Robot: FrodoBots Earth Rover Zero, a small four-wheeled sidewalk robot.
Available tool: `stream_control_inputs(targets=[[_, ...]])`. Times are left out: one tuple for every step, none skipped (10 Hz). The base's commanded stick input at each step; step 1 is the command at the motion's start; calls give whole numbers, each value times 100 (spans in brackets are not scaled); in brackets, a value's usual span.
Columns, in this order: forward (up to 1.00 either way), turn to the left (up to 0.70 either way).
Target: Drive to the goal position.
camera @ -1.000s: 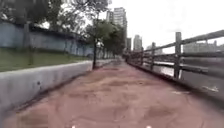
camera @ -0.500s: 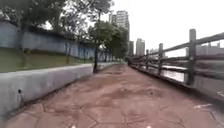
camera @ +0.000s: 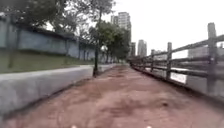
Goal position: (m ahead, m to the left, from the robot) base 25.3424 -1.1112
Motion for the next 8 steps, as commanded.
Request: stream_control_inputs(targets=[[100, -3], [100, -9], [100, -24], [100, 3], [100, 0], [100, -37], [64, 0], [0, 0]])
